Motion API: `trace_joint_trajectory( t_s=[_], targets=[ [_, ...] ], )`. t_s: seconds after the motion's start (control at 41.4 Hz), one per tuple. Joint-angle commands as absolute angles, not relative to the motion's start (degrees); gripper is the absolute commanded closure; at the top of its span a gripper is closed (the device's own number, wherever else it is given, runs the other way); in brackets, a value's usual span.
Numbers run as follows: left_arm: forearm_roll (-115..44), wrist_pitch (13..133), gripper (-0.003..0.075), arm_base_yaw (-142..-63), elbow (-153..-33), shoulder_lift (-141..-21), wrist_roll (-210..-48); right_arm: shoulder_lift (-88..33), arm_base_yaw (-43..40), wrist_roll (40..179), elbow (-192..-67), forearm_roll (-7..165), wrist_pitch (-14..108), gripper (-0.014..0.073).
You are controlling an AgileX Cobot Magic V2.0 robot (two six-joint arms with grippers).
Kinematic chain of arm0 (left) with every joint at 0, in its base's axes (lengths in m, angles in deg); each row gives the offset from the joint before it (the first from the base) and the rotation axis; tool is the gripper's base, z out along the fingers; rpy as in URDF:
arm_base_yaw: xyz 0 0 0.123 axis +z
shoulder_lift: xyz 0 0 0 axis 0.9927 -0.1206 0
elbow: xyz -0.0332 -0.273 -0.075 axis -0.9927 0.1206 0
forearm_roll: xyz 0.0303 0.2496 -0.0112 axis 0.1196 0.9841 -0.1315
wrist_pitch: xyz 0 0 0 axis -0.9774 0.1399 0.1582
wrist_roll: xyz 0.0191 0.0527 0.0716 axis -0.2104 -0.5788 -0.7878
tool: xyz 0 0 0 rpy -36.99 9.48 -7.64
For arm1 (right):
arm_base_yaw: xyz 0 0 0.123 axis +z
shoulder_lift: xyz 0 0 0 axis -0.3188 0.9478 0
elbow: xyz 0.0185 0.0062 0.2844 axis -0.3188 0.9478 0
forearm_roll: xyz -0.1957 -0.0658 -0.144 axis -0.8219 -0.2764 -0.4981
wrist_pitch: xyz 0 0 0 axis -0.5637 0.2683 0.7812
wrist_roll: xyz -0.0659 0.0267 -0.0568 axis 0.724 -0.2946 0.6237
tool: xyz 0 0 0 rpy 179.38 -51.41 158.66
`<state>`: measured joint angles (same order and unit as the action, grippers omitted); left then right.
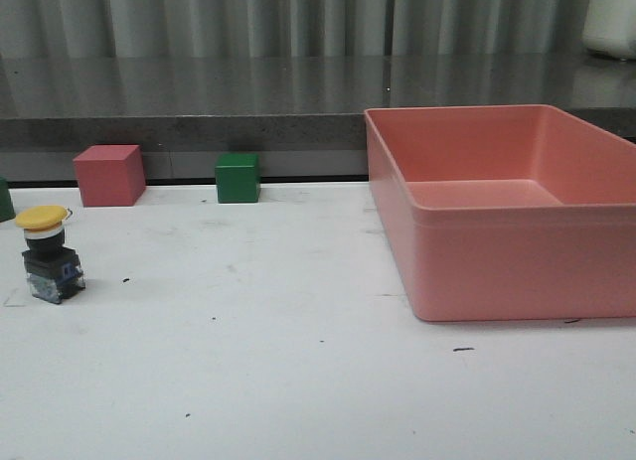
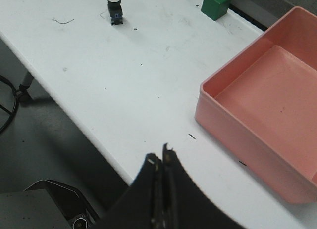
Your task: Place and stand button with both arms
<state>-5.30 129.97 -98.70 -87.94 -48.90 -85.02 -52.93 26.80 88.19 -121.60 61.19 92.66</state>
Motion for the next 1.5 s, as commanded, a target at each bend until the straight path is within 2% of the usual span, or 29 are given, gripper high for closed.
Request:
trace_joint_trajectory(
  t_s=[0.0,0.218,0.387,0.508,0.725,0.894,1.039,1.16,1.474],
  targets=[
    [-5.0,126.0,0.0740,-99.1,-89.2,-49.5,-84.5,-52.7,26.7,88.2,-122.9,60.3,88.9,0.0662],
    [-5.0,125.9,0.0740,-99.1,-89.2,-49.5,-84.5,-52.7,26.7,88.2,-122.9,60.3,88.9,0.0662],
    [-5.1,120.1,0.0740,-98.4,-84.3,-46.2,-84.5,-52.7,26.7,88.2,-122.9,60.3,88.9,0.0662],
    [-4.9,111.1,0.0740,-94.7,-77.5,-42.0,-84.5,-52.7,26.7,88.2,-122.9,60.3,88.9,0.0662],
    [-8.6,85.8,0.0740,-88.6,-56.8,-30.6,-84.5,-52.7,26.7,88.2,-122.9,60.3,88.9,0.0662],
    [-11.7,75.2,0.0740,-85.2,-44.0,-21.9,-84.5,-52.7,26.7,88.2,-122.9,60.3,88.9,0.0662],
    [-11.7,66.8,0.0740,-85.1,-37.3,-21.6,-84.5,-52.7,26.7,88.2,-122.9,60.3,89.1,0.0662],
    [-11.7,61.0,0.0740,-85.4,-34.2,-21.5,-84.5,-52.7,26.7,88.2,-122.9,60.3,89.2,0.0662],
    [-11.5,57.7,0.0740,-85.4,-34.3,-21.5,-84.5,-52.7,26.7,88.2,-122.9,60.3,89.3,0.0662]
  ],
)
